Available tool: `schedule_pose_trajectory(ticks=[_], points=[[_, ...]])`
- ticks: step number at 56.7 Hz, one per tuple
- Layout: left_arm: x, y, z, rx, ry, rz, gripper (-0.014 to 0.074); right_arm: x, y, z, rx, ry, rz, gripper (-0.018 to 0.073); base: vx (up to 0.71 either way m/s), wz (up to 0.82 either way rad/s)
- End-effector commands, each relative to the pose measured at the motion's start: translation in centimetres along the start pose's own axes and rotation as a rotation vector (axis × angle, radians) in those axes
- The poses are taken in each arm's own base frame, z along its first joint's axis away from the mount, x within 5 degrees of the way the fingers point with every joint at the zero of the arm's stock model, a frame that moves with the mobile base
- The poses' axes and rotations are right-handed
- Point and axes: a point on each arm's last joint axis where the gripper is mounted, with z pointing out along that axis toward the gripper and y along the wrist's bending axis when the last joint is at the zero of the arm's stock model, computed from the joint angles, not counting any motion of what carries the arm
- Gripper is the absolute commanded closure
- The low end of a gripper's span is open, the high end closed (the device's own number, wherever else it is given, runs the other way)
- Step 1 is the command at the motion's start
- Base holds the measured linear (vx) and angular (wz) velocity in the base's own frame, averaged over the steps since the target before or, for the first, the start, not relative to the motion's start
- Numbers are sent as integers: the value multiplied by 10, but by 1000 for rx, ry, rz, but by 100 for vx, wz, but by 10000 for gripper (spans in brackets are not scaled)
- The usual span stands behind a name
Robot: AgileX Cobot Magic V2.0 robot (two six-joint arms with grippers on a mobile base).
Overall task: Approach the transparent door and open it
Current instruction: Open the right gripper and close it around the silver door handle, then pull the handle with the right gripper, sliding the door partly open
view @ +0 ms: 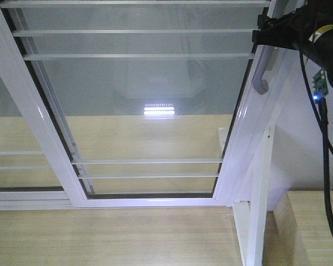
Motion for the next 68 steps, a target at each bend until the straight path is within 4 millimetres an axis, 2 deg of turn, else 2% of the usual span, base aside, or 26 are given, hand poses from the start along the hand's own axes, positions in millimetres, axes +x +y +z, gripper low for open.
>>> schedule_pose_trajectory(ticks=[1,7,13,26,35,51,68], points=[[-19,-2,-6,17,-116,-7,118,-30,-7,6,27,-176,-3,22,0,0],[-19,-2,-6,16,-116,-3,118,-30,-7,21,28,-181,-3,55,0,0],[-19,-2,-6,16,-115,3,118,-29,-6,26,27,-179,-2,151,0,0],[-19,-2,-6,10,-116,18,118,-35,-7,20,23,-166,30,577,0,0],[-19,-1,-6,-1,-117,49,118,-42,-2,14,7,-178,47,571,0,0],[-19,-1,-6,0,-117,48,118,-55,33,5,-77,-215,8,568,0,0],[-18,-1,-6,-3,-103,48,118,-60,58,0,-140,-231,5,568,0,0]])
